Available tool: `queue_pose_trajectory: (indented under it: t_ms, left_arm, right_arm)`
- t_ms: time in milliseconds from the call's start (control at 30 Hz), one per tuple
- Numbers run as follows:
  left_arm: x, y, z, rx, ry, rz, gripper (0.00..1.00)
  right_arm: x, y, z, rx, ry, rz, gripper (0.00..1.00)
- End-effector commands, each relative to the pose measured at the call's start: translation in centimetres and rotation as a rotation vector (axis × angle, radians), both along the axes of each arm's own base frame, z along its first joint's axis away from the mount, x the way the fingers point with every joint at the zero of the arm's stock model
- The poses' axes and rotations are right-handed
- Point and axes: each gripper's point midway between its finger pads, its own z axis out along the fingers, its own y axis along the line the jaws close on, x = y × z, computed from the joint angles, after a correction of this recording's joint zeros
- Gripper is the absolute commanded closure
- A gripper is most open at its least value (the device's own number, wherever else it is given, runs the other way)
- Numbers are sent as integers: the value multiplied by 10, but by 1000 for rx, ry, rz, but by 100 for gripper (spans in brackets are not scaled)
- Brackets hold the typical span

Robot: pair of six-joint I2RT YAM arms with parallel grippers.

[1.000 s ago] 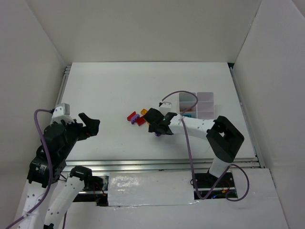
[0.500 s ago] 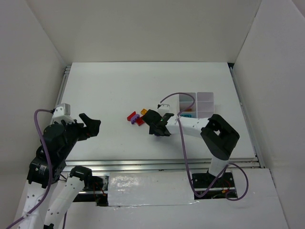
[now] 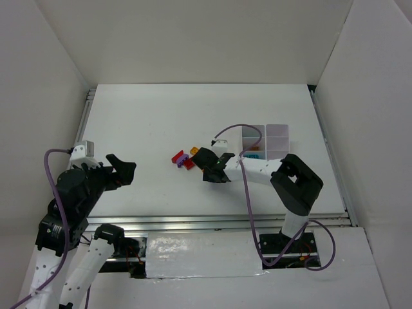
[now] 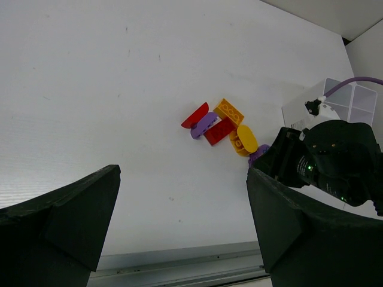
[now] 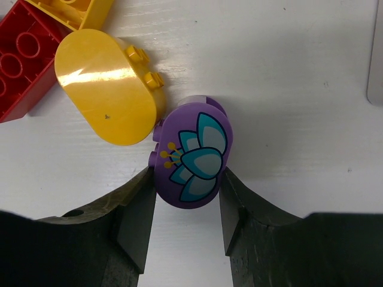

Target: Sort the legos into containers by color

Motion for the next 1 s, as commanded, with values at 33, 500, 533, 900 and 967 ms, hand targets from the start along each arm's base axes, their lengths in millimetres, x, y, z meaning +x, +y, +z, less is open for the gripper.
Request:
queue_pose_trajectory:
  t_ms: [33,500,533,900,967]
  left_arm:
    - [1,-3,17,5,-71,-25,0]
    - [2,-5,15,7,-65,-35,0]
    - [3,-5,15,7,-63,-37,0]
    - [3,-6,15,8,-64,-43,1]
    - [2,-6,16,8,-67,-42,0]
  right_arm:
    - [5,0,4,4,-37,-3,100]
    - [2,-7,75,93,-130,8,100]
    - [3,-10,82,97,-141,3,100]
    - [77,-124,192,313,-360,-420,100]
    - [89,-147,198,344,-384,-526,100]
